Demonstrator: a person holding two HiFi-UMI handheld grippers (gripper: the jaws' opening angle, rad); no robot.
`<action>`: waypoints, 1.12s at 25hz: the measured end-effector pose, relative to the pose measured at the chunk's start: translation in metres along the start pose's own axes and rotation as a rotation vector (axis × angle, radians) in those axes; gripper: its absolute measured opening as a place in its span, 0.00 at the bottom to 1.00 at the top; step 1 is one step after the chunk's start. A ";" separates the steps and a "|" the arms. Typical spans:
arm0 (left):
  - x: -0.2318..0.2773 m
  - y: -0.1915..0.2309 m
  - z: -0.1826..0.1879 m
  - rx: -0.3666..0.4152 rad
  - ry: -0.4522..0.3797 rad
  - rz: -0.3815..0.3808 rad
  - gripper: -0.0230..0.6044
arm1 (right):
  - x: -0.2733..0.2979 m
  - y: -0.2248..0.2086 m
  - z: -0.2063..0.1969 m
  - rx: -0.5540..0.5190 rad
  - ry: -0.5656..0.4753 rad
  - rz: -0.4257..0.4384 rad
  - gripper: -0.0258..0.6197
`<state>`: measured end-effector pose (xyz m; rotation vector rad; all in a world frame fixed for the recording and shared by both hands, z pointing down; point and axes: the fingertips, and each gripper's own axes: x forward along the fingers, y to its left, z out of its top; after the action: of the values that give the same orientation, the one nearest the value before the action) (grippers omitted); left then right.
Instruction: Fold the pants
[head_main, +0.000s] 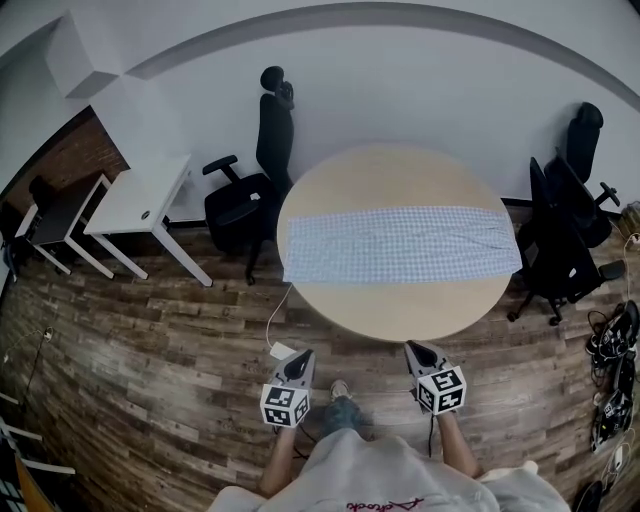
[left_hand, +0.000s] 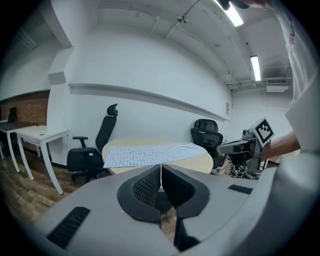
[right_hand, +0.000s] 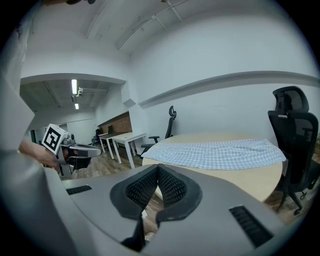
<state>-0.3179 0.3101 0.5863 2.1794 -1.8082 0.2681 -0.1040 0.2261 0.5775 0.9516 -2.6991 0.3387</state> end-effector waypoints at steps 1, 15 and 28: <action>0.010 0.009 0.005 -0.001 0.000 -0.004 0.09 | 0.011 -0.005 0.006 -0.001 0.002 -0.005 0.09; 0.122 0.144 0.064 -0.002 0.010 -0.042 0.09 | 0.171 -0.042 0.079 -0.017 0.024 -0.037 0.09; 0.169 0.191 0.075 -0.010 0.024 -0.118 0.09 | 0.226 -0.044 0.091 -0.028 0.071 -0.068 0.09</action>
<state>-0.4758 0.0962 0.5918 2.2556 -1.6574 0.2573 -0.2609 0.0347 0.5694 1.0019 -2.5937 0.3141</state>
